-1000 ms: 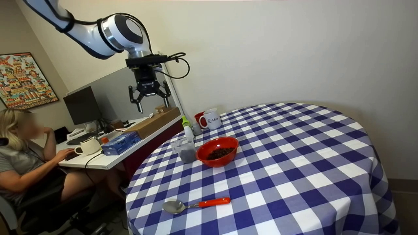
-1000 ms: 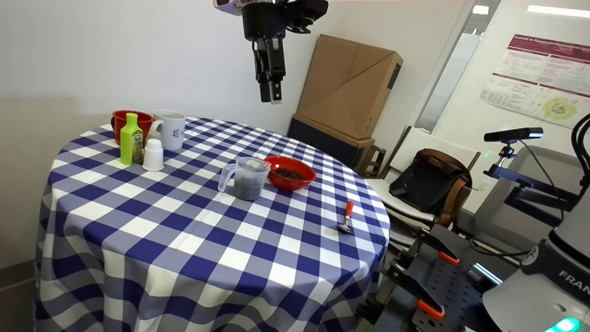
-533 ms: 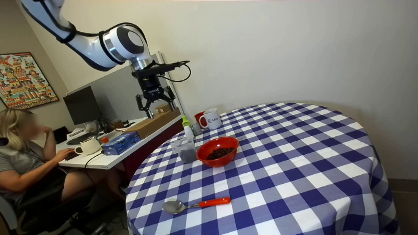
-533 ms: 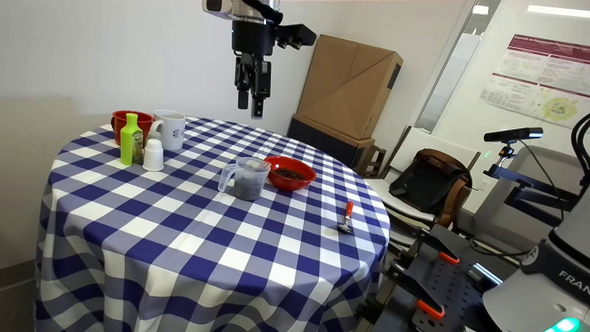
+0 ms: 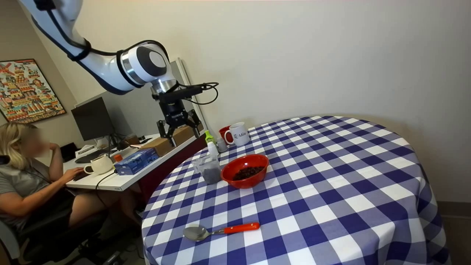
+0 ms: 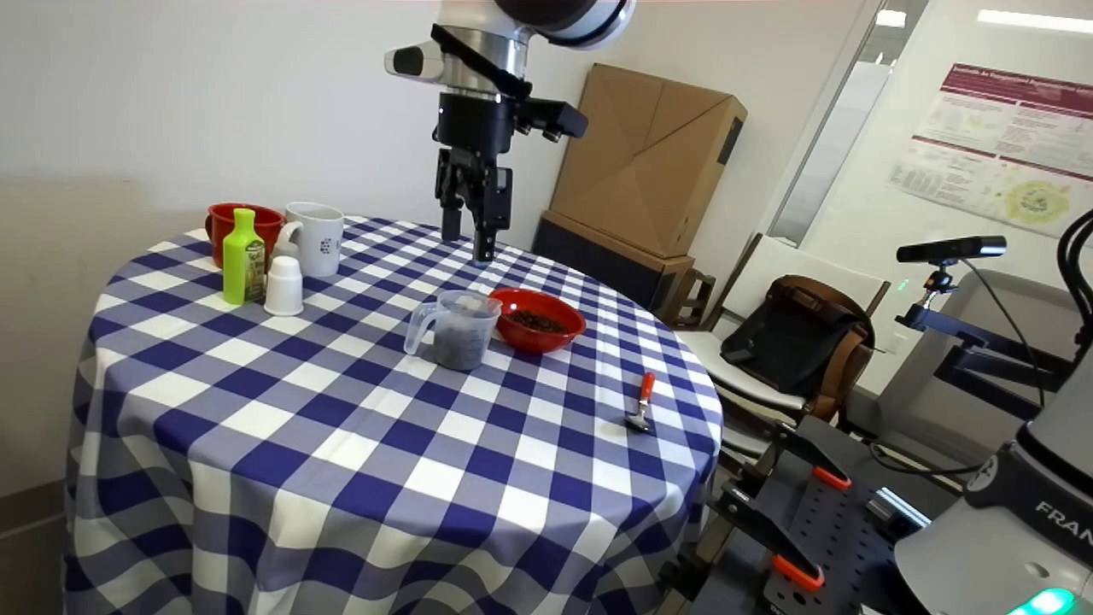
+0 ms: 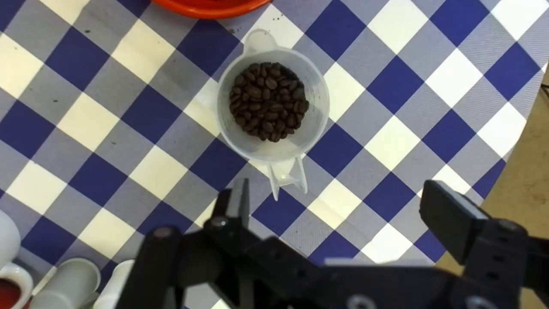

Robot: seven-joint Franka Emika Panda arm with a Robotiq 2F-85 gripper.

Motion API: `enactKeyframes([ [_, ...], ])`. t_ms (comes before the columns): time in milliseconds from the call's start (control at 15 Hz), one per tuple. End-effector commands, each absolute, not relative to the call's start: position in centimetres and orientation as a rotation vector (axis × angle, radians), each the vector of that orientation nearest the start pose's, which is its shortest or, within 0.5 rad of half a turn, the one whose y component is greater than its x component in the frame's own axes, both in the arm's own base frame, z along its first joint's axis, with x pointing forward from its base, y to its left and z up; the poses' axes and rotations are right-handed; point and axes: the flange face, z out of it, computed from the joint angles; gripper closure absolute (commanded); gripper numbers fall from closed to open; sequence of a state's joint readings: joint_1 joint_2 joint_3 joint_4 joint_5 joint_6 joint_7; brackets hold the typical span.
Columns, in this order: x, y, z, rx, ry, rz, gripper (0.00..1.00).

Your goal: Pour the contents in the clear jug into the red bowl

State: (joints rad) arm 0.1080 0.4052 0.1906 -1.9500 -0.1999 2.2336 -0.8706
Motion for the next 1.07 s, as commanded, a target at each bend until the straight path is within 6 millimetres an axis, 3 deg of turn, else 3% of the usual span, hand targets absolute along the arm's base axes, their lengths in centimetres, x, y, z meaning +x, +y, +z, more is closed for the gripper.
enactKeyframes([
  [0, 57.7, 16.3, 24.3, -2.513, -1.97, 0.145, 0.0],
  [600, 57.0, 17.4, 19.2, -2.474, -2.075, 0.074, 0.01],
  [667, 57.0, 17.5, 18.8, -2.472, -2.081, 0.07, 0.25],
  [800, 57.1, 17.5, 18.3, -2.468, -2.095, 0.066, 0.3],
  [1000, 57.1, 17.7, 18.0, -2.459, -2.118, 0.056, 0.55],
])
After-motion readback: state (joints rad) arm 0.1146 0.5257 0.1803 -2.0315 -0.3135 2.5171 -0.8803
